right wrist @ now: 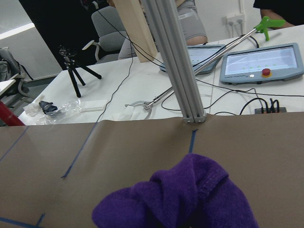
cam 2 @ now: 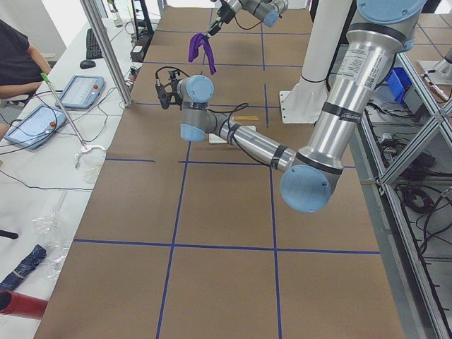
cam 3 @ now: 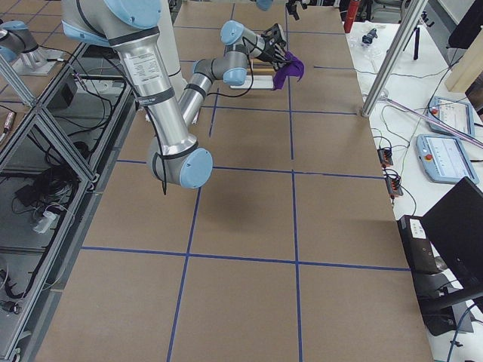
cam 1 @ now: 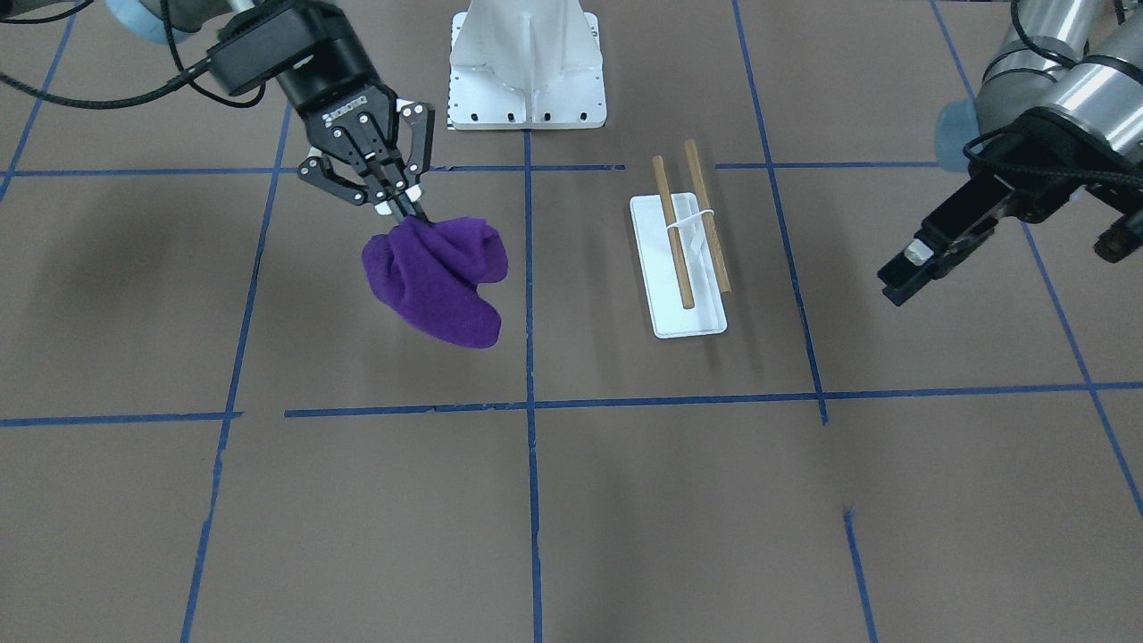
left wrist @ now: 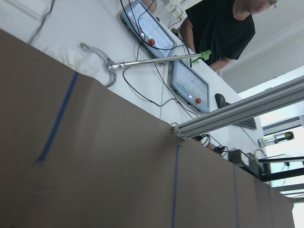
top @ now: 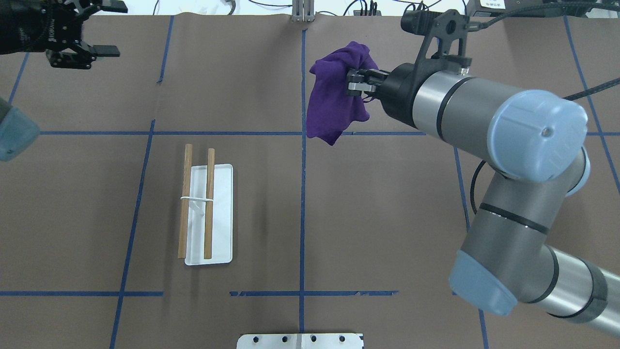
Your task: Hang towel on rack
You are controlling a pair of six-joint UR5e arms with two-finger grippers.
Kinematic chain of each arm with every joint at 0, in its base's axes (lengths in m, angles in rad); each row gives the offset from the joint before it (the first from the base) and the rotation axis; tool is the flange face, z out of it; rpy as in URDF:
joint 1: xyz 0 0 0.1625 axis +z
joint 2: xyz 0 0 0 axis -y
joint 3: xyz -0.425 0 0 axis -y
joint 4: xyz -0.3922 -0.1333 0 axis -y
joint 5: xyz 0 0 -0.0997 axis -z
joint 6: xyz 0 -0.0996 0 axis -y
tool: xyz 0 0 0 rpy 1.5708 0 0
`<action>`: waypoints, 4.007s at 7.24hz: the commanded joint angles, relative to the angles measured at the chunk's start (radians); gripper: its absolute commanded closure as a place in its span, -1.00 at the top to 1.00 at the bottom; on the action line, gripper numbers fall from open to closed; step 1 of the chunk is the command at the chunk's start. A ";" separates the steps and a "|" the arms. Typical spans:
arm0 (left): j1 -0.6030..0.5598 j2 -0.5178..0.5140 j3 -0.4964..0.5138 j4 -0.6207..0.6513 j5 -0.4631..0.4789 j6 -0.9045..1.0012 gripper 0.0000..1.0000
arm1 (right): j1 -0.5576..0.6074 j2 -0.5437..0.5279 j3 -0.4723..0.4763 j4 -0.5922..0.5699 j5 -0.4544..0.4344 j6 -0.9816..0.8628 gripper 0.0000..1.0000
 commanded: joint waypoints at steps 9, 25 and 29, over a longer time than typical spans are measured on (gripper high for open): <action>0.299 -0.225 -0.011 0.076 0.002 -0.324 0.95 | -0.240 0.014 0.096 0.035 -0.236 0.021 -1.00; 0.276 -0.245 -0.082 0.147 -0.035 -0.366 -1.00 | -0.239 -0.137 0.226 0.046 -0.158 0.006 1.00; 0.331 -0.234 -0.207 0.260 0.176 -0.386 -1.00 | 0.226 -0.421 0.308 0.044 0.465 -0.065 1.00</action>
